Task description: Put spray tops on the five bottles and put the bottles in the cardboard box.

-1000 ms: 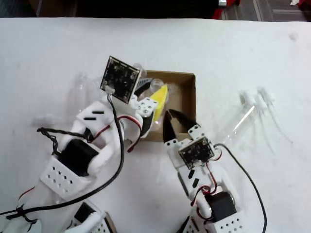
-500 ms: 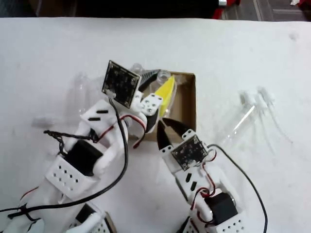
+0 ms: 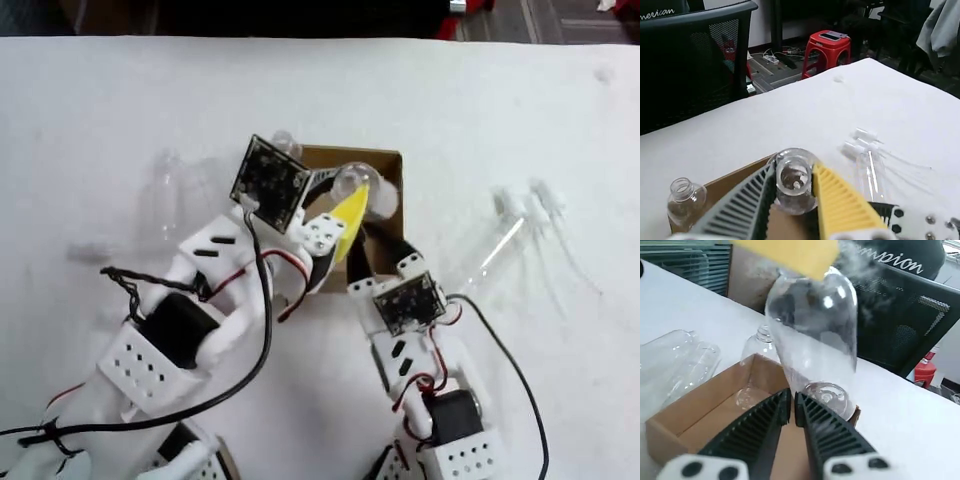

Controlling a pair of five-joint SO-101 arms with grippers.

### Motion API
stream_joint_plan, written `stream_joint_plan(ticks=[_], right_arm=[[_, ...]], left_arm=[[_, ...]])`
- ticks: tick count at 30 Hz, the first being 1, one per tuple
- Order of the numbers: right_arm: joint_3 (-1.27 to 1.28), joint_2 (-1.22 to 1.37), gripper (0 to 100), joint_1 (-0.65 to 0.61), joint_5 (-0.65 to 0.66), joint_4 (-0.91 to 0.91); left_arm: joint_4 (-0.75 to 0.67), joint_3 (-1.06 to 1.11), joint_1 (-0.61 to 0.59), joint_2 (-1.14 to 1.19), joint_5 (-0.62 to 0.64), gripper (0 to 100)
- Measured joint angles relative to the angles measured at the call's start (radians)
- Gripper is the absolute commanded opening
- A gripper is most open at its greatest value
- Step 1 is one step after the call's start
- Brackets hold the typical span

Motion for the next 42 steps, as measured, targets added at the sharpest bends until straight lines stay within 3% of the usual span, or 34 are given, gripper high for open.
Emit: stream_joint_plan(ticks=[8,12,16,22,27,30,34,42], right_arm=[[0.021,0.000,1.7,0.018,-0.003,-0.049],[0.009,0.000,1.7,0.029,-0.003,0.051],[-0.017,-0.002,1.7,0.092,0.000,0.146],[0.037,-0.002,1.7,0.302,-0.025,0.003],[0.058,0.002,2.0,0.439,-0.238,-0.133],[0.058,0.000,2.1,0.456,-0.325,-0.143],[0.058,0.000,2.1,0.456,-0.334,-0.143],[0.060,0.035,2.1,0.454,-0.334,-0.149]], left_arm=[[-0.009,-0.014,-0.002,0.002,-0.003,5],[-0.068,-0.094,-0.023,0.057,-0.077,5],[-0.032,-0.267,-0.032,0.236,-0.146,5],[0.172,-0.641,-0.068,0.598,-0.173,5],[0.419,-0.996,-0.126,0.881,-0.175,5],[0.568,-1.203,-0.157,1.040,-0.175,5],[0.733,-1.461,-0.176,1.235,-0.175,5],[0.868,-1.812,-0.181,1.527,-0.172,2]])
